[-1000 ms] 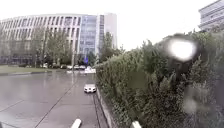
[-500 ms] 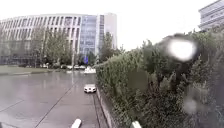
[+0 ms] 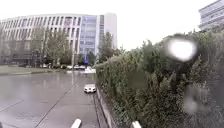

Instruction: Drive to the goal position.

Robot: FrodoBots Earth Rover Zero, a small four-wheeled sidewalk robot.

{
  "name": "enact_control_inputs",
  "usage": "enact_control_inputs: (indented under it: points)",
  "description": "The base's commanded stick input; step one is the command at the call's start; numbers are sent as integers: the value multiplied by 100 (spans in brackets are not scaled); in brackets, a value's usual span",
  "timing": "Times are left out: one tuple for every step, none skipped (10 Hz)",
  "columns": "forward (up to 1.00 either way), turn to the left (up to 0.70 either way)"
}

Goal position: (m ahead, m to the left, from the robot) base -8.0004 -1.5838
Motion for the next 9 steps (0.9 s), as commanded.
enact_control_inputs:
  points:
    - [4, 0]
    - [4, 0]
    - [4, 0]
    - [4, 0]
    - [4, 0]
    - [4, 0]
    - [4, 0]
    - [4, 0]
    - [4, 0]
